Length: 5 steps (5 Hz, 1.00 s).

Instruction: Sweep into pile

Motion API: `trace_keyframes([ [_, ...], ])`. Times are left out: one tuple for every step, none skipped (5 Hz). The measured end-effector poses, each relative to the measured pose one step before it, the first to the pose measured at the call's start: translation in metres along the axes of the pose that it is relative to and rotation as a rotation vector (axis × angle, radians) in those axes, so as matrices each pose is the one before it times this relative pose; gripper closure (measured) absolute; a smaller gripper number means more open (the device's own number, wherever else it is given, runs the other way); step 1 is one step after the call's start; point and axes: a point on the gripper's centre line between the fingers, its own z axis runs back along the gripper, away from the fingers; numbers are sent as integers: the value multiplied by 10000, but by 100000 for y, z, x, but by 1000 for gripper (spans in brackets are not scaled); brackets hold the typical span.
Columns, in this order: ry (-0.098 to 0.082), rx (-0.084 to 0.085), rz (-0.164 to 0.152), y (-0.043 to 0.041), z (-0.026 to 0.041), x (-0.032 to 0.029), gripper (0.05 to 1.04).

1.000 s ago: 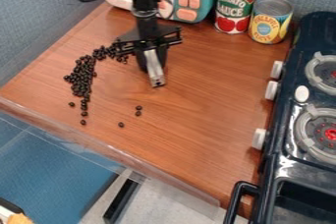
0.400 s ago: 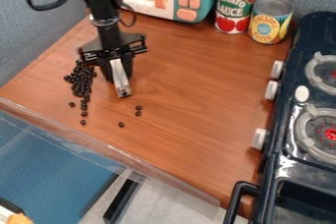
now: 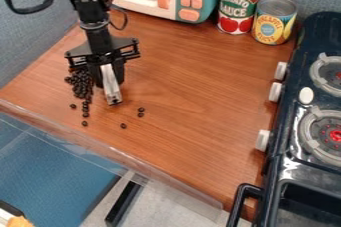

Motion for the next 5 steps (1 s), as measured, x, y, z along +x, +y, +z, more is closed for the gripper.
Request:
trace_keyframes([
  [67,-285,-29,-1444,444,-9,699],
  [-254,-431,-160,-2897,1309,806,699],
  [-187,-96,15,-1645,26,1469,699],
  [-35,168,132,-688,-1165,1125,698],
  [-137,327,283,0,-1211,1177,698],
])
